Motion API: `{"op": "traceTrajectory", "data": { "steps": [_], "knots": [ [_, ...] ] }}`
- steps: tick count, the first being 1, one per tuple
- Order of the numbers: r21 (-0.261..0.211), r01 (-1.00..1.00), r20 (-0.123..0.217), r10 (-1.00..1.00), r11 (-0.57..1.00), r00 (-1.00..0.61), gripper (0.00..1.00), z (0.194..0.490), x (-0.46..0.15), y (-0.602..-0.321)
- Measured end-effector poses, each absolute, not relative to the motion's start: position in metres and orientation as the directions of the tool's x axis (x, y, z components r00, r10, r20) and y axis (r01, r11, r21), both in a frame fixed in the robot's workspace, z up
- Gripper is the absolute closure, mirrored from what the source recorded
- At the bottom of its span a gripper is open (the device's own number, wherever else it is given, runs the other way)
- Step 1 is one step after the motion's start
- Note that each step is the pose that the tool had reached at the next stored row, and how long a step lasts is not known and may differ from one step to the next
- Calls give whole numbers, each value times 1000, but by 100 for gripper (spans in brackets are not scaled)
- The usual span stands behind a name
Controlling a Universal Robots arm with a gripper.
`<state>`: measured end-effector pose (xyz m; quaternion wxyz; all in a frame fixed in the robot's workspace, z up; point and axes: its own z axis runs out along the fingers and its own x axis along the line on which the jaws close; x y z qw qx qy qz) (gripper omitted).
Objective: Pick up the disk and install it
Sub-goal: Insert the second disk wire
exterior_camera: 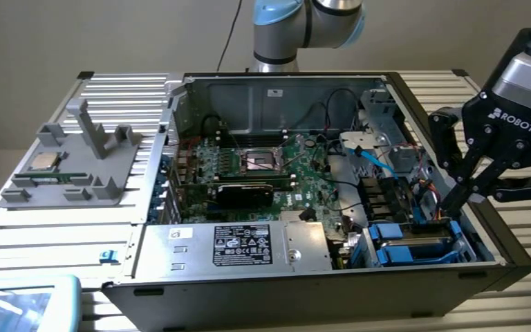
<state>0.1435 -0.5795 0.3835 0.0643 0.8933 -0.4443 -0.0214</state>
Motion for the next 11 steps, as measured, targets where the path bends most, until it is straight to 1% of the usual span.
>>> {"op": "traceTrajectory", "data": {
  "steps": [11],
  "knots": [
    [122, -656, 6, -661, -744, 750, 89, 383, 143, -579]
  ]
}}
